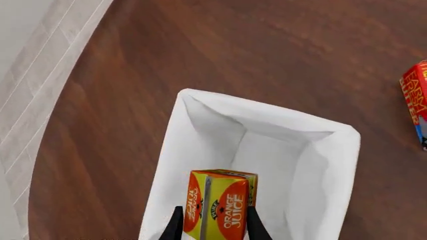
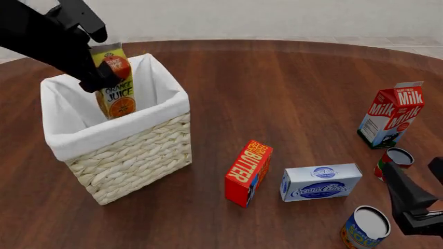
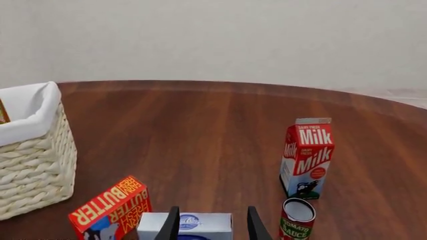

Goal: Pick up the orange juice, and put it in the basket.

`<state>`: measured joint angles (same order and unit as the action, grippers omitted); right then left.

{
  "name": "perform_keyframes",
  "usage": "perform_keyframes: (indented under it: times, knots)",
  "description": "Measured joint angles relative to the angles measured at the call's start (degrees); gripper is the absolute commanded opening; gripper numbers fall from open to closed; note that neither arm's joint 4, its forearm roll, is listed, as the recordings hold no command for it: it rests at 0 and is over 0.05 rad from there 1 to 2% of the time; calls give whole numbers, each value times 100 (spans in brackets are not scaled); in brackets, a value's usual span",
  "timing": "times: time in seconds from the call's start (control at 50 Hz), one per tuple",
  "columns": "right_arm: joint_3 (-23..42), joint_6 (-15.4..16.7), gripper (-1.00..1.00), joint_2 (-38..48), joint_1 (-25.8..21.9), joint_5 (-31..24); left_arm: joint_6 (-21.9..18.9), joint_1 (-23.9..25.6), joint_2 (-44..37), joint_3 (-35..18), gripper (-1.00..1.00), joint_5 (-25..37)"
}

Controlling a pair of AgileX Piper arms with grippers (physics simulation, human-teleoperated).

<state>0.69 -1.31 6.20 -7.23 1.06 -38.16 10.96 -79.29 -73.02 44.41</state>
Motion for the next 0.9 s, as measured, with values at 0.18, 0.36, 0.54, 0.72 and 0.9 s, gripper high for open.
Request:
perform_keyframes:
  times: [0.18, 0.36, 0.54, 0.72, 0.9]
  knots:
    - [-25, -7, 100, 103, -28, 92, 8, -93, -117, 134, -100, -66]
    - [-38, -11, 100, 173, -45, 153, 2, -197, -227, 149, -100, -132]
    - [-44, -13, 100, 218, -55, 192, -85, -330, -308, 68, 100, -203]
    - [-47, -14, 100, 228, -63, 204, -114, -390, -325, -4, 100, -230]
    - [-47, -16, 100, 214, -67, 189, -108, -376, -283, -2, 100, -240]
